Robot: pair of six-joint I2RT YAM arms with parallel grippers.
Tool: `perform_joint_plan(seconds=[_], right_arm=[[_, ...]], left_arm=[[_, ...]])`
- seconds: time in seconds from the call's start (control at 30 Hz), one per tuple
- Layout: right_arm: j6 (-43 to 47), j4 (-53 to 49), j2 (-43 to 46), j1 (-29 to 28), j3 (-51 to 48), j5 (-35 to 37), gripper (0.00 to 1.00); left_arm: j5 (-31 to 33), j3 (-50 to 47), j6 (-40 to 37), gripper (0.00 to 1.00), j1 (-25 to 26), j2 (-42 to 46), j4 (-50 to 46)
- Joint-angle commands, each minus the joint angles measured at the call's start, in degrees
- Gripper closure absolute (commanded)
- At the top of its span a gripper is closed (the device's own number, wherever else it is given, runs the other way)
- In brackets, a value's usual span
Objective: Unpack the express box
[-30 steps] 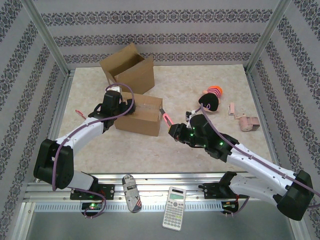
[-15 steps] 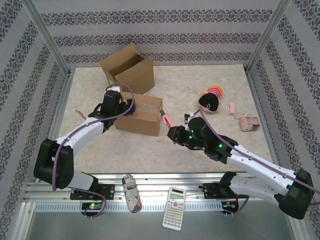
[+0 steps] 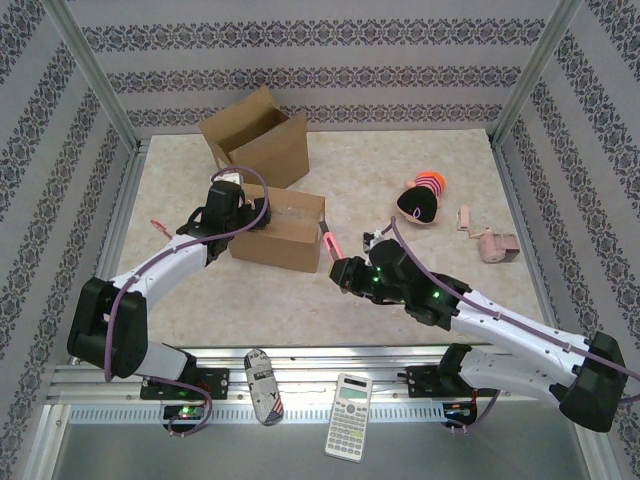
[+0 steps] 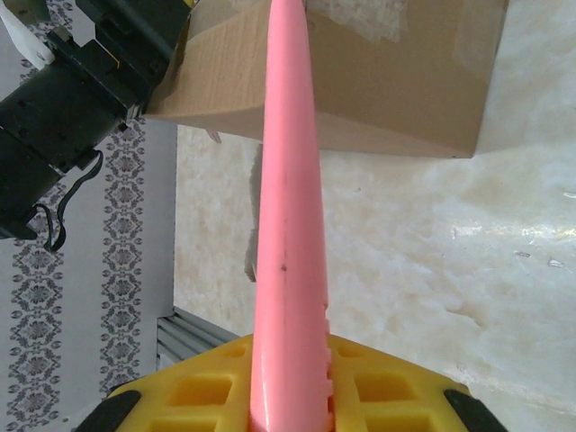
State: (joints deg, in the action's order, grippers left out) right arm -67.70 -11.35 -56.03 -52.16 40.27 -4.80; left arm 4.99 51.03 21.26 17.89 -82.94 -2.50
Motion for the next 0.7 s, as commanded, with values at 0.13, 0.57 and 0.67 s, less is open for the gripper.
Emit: perform_joint_plan(seconds=[0.13, 0.57, 0.67], right_arm=[[-0.9, -0.17, -0.49, -3.08, -1.69, -6.31, 1.0], [-1.64, 2.18, 0.02, -3.3, -2.67, -8.6, 1.0], [-1.74, 2.21, 0.3, -3.39, -2.82, -8.67, 1.0]], left_arm=[[0.92, -4.57, -1.22, 0.05, -0.23, -6.27, -15.53], [0.91, -4.53, -1.19, 0.05, -0.23, -6.38, -15.54], [0.89, -4.53, -1.14, 0.05, -0.23, -6.46, -15.52]])
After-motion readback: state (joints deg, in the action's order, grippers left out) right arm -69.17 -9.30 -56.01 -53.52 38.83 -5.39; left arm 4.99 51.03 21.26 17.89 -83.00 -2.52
